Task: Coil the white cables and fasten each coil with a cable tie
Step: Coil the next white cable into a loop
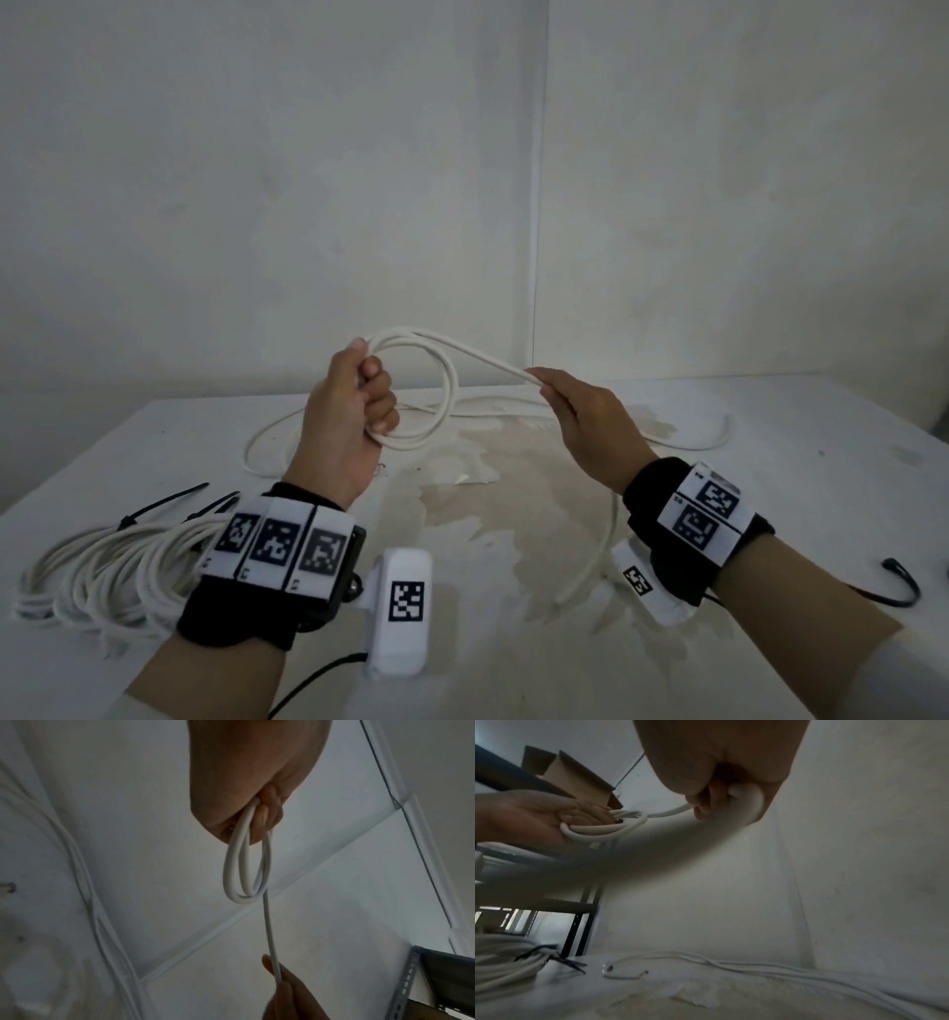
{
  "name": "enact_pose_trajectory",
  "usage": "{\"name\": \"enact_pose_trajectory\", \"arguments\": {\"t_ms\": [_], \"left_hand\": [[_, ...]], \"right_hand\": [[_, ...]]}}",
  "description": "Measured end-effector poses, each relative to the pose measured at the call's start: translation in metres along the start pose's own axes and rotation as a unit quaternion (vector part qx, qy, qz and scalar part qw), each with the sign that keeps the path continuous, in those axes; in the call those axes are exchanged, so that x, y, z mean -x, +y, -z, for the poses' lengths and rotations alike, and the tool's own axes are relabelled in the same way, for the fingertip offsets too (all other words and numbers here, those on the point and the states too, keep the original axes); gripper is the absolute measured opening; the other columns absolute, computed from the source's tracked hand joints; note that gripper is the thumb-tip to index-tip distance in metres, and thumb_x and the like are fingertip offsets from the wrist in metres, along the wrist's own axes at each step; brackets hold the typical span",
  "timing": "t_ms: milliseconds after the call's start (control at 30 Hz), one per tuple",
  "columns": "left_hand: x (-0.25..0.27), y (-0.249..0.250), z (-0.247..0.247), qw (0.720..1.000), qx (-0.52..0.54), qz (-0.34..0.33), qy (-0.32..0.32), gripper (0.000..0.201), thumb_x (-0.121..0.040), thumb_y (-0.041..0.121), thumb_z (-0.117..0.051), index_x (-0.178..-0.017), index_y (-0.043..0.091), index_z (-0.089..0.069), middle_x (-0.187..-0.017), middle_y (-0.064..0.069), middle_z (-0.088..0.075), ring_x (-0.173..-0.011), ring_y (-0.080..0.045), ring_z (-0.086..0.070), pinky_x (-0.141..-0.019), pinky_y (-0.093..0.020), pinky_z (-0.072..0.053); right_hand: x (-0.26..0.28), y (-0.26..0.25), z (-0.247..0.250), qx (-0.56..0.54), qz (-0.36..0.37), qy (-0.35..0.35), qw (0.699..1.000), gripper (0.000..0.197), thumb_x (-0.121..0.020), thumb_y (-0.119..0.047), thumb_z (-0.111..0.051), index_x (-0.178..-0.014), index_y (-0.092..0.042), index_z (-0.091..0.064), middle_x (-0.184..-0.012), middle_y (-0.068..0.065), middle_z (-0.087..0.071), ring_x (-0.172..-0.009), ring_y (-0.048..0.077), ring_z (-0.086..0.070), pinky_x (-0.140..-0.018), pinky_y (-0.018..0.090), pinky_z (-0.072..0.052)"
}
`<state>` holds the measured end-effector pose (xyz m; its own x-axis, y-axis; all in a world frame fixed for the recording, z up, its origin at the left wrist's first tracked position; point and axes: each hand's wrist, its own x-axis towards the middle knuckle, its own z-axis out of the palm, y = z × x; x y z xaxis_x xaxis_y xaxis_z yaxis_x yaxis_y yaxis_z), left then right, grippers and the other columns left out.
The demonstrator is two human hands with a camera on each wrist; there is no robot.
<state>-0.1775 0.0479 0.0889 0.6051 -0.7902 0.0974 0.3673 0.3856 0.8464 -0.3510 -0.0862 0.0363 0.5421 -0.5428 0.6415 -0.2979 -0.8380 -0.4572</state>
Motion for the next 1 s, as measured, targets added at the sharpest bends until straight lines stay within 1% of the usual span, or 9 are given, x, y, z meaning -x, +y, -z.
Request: {"name": "enact_pose_trajectory", "arguments": {"t_ms": [100,167,267,367,433,500,633,900,1000], "left_hand": [[-0.008,0.009,0.009,0.999,0.011,-0.020,0.034,0.036,-0.098,0.028,-0.036,-0.063,0.018,-0.035,-0.037,0.011,-0.029,-0.029,-0.003,-0.022,-0.031,-0.014,-0.020],[-0.013,0.015,0.014,0.998,0.018,-0.039,0.055,0.036,-0.098,0.028,-0.036,-0.063,0.018,-0.035,-0.036,0.011,-0.029,-0.028,-0.003,-0.022,-0.032,-0.014,-0.019],[-0.019,0.019,0.017,0.995,-0.009,-0.070,0.075,0.036,-0.098,0.028,-0.036,-0.064,0.018,-0.035,-0.036,0.012,-0.030,-0.030,-0.003,-0.023,-0.034,-0.014,-0.021],[-0.020,0.012,0.014,0.991,-0.065,-0.090,0.080,0.034,-0.098,0.028,-0.037,-0.065,0.018,-0.037,-0.037,0.012,-0.032,-0.033,-0.004,-0.023,-0.036,-0.016,-0.023],[-0.020,0.005,0.010,0.990,-0.093,-0.082,0.073,0.034,-0.098,0.029,-0.036,-0.066,0.018,-0.037,-0.038,0.012,-0.032,-0.034,-0.004,-0.024,-0.037,-0.016,-0.024],[-0.018,-0.002,0.007,0.990,-0.109,-0.069,0.063,0.034,-0.098,0.029,-0.035,-0.066,0.018,-0.037,-0.038,0.012,-0.032,-0.034,-0.004,-0.024,-0.037,-0.016,-0.024],[-0.012,-0.016,-0.001,0.985,-0.157,-0.064,0.037,0.035,-0.099,0.029,-0.033,-0.066,0.017,-0.039,-0.038,0.011,-0.031,-0.035,-0.004,-0.024,-0.039,-0.016,-0.025],[0.009,-0.043,-0.016,0.969,-0.243,-0.004,-0.043,0.037,-0.100,0.028,-0.031,-0.067,0.015,-0.042,-0.046,0.006,-0.050,-0.042,-0.008,-0.048,-0.043,-0.019,-0.040],[0.018,-0.047,-0.017,0.954,-0.285,0.004,-0.097,0.037,-0.099,0.030,-0.032,-0.069,0.012,-0.043,-0.058,0.000,-0.051,-0.047,-0.011,-0.046,-0.042,-0.021,-0.037]], "right_hand": [[0.006,0.010,-0.001,0.013,-0.007,-0.018,1.000,0.033,-0.097,-0.013,-0.042,-0.128,-0.011,-0.053,-0.108,0.010,-0.067,-0.093,0.026,-0.061,-0.078,0.026,-0.044],[0.012,0.013,-0.004,0.038,-0.011,-0.035,0.999,0.033,-0.097,-0.017,-0.042,-0.127,-0.011,-0.054,-0.108,0.013,-0.067,-0.093,0.031,-0.062,-0.080,0.037,-0.049],[0.027,0.009,-0.012,0.144,0.064,-0.055,0.986,0.034,-0.091,-0.023,-0.045,-0.115,-0.006,-0.061,-0.084,0.013,-0.067,-0.061,0.034,-0.063,-0.048,0.039,-0.051],[0.040,-0.007,-0.017,0.234,0.109,-0.107,0.960,0.026,-0.075,-0.021,-0.061,-0.096,-0.005,-0.064,-0.070,0.008,-0.062,-0.034,0.024,-0.051,-0.031,0.021,-0.023],[0.041,-0.016,-0.021,0.321,0.146,-0.133,0.926,0.024,-0.060,-0.018,-0.078,-0.080,-0.013,-0.064,-0.060,0.000,-0.056,-0.027,0.017,-0.042,-0.036,0.020,0.001],[0.041,-0.025,-0.024,0.369,0.165,-0.151,0.902,0.032,-0.048,-0.018,-0.086,-0.071,-0.019,-0.063,-0.055,-0.003,-0.052,-0.025,0.014,-0.037,-0.044,0.022,0.009],[0.045,-0.039,-0.026,0.360,0.213,-0.178,0.890,0.031,-0.049,-0.022,-0.087,-0.066,-0.020,-0.061,-0.052,-0.004,-0.050,-0.025,0.015,-0.028,-0.044,0.021,0.009],[0.029,-0.066,-0.017,0.234,0.313,-0.070,0.918,0.018,-0.066,-0.021,-0.082,-0.074,-0.018,-0.066,-0.062,-0.005,-0.059,-0.037,0.015,-0.051,-0.040,0.016,-0.012],[0.021,-0.069,-0.008,0.186,0.307,-0.061,0.932,0.014,-0.080,-0.025,-0.060,-0.069,-0.018,-0.065,-0.064,-0.005,-0.063,-0.039,0.014,-0.052,-0.041,0.014,-0.019]]}}
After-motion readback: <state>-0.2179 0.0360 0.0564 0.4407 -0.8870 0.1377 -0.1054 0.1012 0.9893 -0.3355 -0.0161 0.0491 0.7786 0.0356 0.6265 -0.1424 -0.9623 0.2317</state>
